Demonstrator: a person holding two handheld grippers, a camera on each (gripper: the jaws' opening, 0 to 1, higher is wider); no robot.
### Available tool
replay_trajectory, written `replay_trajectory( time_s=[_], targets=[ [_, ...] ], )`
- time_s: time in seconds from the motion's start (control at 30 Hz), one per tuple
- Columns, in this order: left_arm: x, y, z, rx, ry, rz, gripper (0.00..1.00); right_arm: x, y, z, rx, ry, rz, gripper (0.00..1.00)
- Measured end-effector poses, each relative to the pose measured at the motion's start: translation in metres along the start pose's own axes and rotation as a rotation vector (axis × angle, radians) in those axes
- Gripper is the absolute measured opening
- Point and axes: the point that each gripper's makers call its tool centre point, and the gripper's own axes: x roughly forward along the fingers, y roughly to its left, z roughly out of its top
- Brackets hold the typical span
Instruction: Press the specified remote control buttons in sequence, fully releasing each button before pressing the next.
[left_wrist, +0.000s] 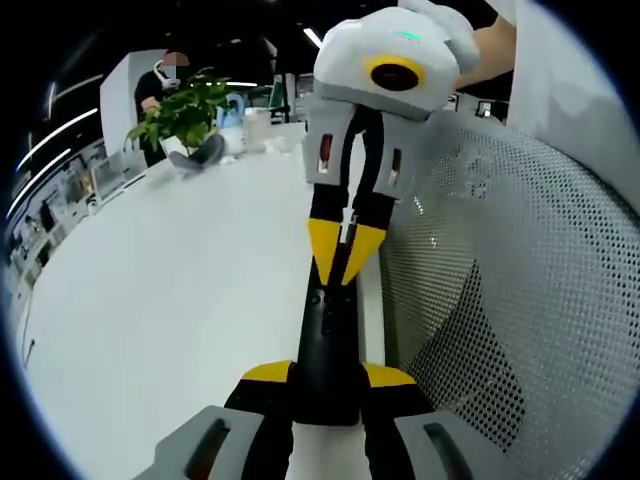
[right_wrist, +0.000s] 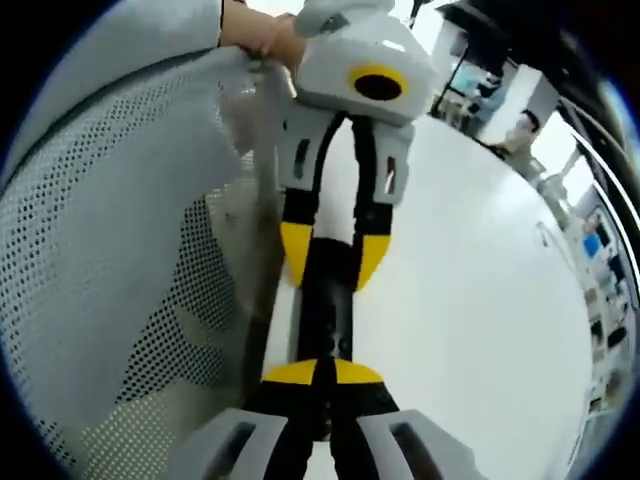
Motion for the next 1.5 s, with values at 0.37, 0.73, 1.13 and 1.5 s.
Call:
replay_trajectory(
  time_s=[0.37, 0.73, 1.13, 1.5],
  targets=[
    [0.000, 0.000, 0.001, 0.004, 0.002, 0.002, 0.25, 0.001, -0.003, 0.000, -0.018, 0.023, 0.008, 0.00],
    [0.000, 0.000, 0.000, 0.003, 0.008, 0.002, 0.25, -0.001, -0.004, 0.000, 0.079, -0.008, 0.002, 0.00],
    [0.000, 0.001, 0.001, -0.003, -0.001, 0.001, 0.25, -0.007, -0.005, -0.011, 0.152, -0.014, 0.027, 0.00],
    [0.001, 0.001, 0.001, -0.004, -0.005, 0.001, 0.25, -0.003, -0.005, -0.009, 0.195, 0.090, 0.106, 0.00]
  ],
)
